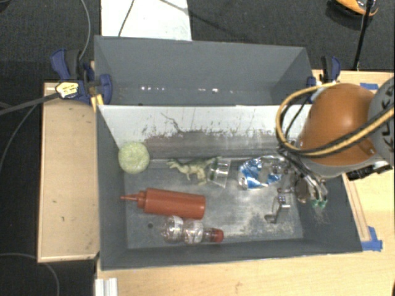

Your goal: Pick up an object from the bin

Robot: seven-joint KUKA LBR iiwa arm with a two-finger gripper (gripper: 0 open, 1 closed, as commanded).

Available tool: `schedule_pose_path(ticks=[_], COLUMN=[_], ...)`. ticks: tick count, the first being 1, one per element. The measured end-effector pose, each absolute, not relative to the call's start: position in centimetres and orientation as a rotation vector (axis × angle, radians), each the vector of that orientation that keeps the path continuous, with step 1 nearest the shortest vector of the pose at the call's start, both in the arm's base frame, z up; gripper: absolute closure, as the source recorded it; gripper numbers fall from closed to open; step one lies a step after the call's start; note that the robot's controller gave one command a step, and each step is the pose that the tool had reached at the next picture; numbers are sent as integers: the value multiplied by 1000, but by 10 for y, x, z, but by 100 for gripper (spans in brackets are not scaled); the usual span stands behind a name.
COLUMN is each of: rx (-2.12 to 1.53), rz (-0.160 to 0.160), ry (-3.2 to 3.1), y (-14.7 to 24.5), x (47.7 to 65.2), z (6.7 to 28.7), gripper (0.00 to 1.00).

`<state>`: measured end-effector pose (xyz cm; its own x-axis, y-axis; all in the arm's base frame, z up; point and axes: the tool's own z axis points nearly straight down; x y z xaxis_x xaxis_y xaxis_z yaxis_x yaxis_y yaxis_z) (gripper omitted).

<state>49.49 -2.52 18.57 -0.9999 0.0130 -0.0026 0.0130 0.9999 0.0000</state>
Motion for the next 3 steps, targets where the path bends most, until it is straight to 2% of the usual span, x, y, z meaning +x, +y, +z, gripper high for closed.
schedule_pose_path(ticks=[1,2,3], rx=[94,123,-5], rz=[1,2,0], ry=[3134,3145,3133], y=[-26,-26,-46], x=[499,506,519], z=[139,117,108], gripper=[0,0,0])
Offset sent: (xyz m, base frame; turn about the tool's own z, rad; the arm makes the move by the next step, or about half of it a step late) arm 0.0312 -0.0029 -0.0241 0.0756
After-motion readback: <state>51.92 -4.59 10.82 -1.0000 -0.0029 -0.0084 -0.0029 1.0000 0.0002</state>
